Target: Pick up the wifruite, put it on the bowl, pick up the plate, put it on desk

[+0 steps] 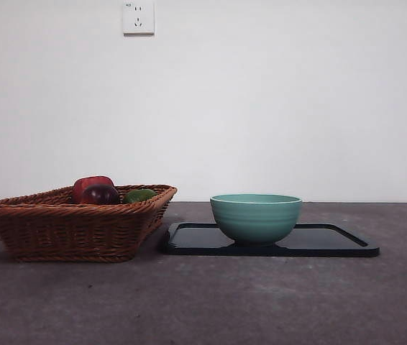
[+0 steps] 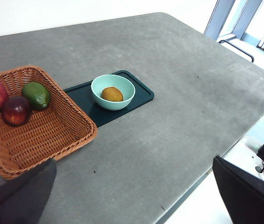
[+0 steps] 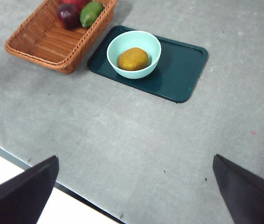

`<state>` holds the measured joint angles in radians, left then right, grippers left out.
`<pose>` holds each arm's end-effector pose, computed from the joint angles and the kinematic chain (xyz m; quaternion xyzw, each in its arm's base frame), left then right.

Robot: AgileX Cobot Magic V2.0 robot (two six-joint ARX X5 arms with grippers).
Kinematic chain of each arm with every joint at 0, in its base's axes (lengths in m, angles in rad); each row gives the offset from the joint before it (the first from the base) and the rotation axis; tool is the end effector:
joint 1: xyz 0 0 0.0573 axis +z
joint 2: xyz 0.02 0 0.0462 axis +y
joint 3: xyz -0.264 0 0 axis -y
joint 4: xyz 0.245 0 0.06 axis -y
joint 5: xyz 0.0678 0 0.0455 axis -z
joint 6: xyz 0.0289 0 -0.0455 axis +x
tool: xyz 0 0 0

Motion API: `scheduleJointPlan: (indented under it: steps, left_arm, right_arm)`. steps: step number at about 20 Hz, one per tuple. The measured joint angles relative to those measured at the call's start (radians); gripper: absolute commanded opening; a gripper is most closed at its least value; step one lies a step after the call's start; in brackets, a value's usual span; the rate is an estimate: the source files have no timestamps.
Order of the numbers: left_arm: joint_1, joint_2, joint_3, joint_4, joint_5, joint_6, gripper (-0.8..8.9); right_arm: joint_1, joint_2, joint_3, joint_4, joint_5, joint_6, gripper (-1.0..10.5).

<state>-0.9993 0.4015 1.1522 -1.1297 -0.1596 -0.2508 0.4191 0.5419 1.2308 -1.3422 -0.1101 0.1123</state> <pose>0.0064 -0.0015 0.3820 -0.0098 0.2065 -0.3775 0.9027 0.0183 0.0116 0.3831 0.0020 0.3305 0.2295 0.9155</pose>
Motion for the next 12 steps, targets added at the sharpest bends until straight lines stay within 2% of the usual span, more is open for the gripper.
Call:
scheduleJointPlan:
  steps: [12]
  left_arm:
    - [0.000,0.000,0.000,0.017,0.000,-0.031,6.47]
  right_arm:
    - [0.000,-0.056,-0.002,0.000,-0.034,0.026,6.1]
